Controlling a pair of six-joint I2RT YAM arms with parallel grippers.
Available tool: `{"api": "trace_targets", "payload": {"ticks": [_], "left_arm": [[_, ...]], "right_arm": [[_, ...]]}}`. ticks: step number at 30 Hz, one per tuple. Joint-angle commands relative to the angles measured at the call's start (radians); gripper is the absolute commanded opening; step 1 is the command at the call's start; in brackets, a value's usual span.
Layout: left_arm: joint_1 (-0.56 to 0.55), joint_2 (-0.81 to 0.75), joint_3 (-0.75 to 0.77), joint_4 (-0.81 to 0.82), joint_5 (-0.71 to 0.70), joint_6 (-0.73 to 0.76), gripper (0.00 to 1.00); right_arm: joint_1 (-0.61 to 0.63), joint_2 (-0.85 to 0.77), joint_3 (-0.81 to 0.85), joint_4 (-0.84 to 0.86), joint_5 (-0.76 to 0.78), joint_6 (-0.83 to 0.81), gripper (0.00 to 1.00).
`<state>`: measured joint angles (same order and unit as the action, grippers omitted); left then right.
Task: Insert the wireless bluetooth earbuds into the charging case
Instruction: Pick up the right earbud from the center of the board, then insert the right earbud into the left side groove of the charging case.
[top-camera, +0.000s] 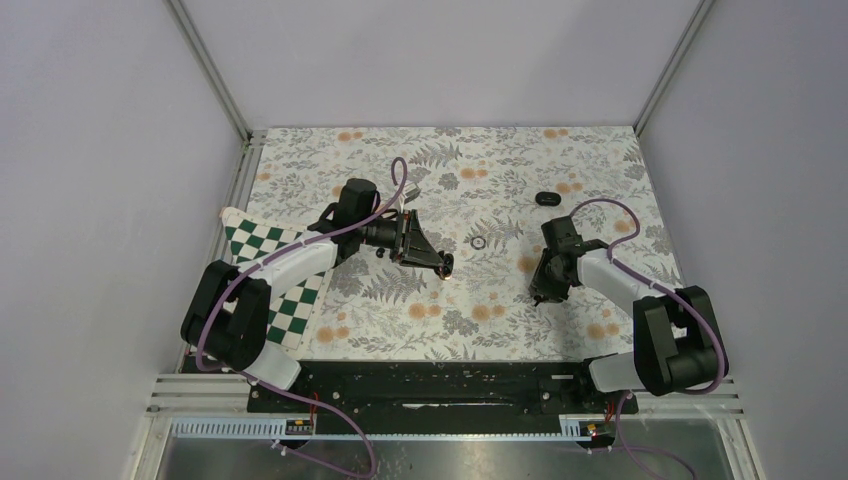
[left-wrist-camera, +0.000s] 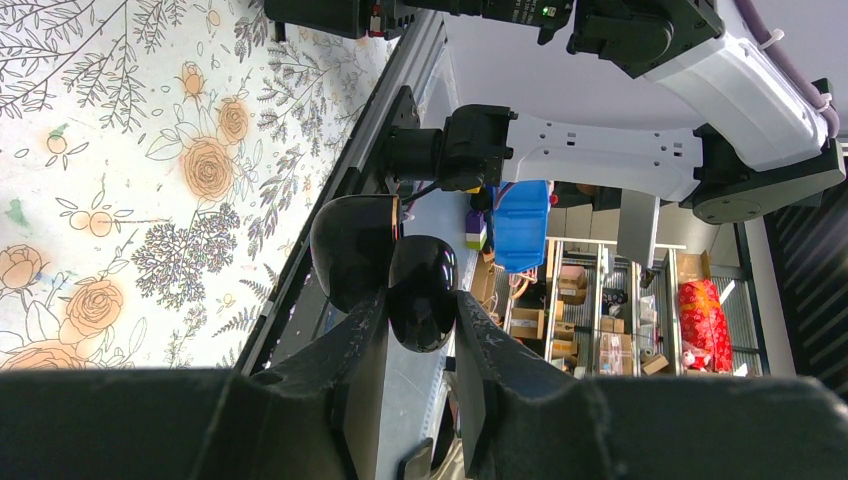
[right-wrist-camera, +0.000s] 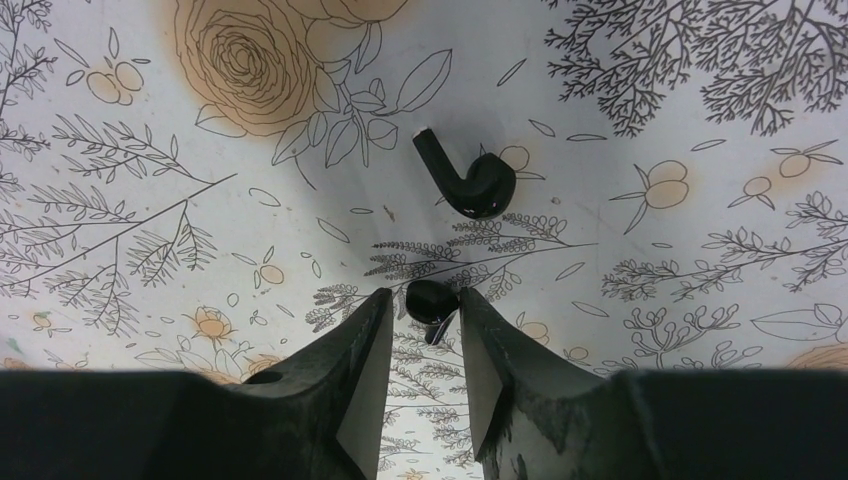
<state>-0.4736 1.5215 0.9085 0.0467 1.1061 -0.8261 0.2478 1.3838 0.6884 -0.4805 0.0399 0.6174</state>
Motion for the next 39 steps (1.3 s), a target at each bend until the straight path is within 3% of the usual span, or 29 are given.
{"api": "trace_targets", "payload": {"ticks": [1, 7, 12, 21, 25, 30, 33, 36, 39], "left_arm": [[-0.004, -0.036, 0.009, 0.048, 0.024, 0.013, 0.00], [-0.005, -0.036, 0.008, 0.048, 0.026, 0.008, 0.00], [-0.006, -0.028, 0.018, 0.047, 0.032, 0.004, 0.00], [-0.007, -0.009, 0.037, 0.077, 0.036, -0.019, 0.00], [-0.010, 0.015, 0.056, 0.084, 0.014, -0.056, 0.00], [-0.012, 0.047, 0.060, 0.172, -0.012, -0.172, 0.00], [-0.012, 0.064, 0.030, 0.330, 0.004, -0.319, 0.00], [-0.017, 0.072, 0.017, 0.359, 0.028, -0.375, 0.00], [-0.019, 0.080, 0.013, 0.367, 0.037, -0.378, 0.00]], "right_arm": [[-0.005, 0.017, 0.005, 0.017, -0.001, -0.006, 0.38], [-0.004, 0.021, 0.009, 0.014, -0.002, -0.013, 0.31], [-0.004, 0.016, 0.018, -0.003, -0.007, -0.022, 0.16], [-0.005, -0.083, 0.065, -0.058, -0.021, -0.060, 0.03], [-0.004, -0.188, 0.100, -0.085, -0.069, -0.065, 0.01], [0.019, -0.370, 0.108, 0.021, -0.194, -0.075, 0.00], [0.078, -0.436, 0.148, 0.045, -0.177, -0.066, 0.00], [0.182, -0.466, 0.212, 0.042, -0.132, -0.070, 0.00], [0.239, -0.509, 0.193, 0.149, -0.146, -0.059, 0.00]]}}
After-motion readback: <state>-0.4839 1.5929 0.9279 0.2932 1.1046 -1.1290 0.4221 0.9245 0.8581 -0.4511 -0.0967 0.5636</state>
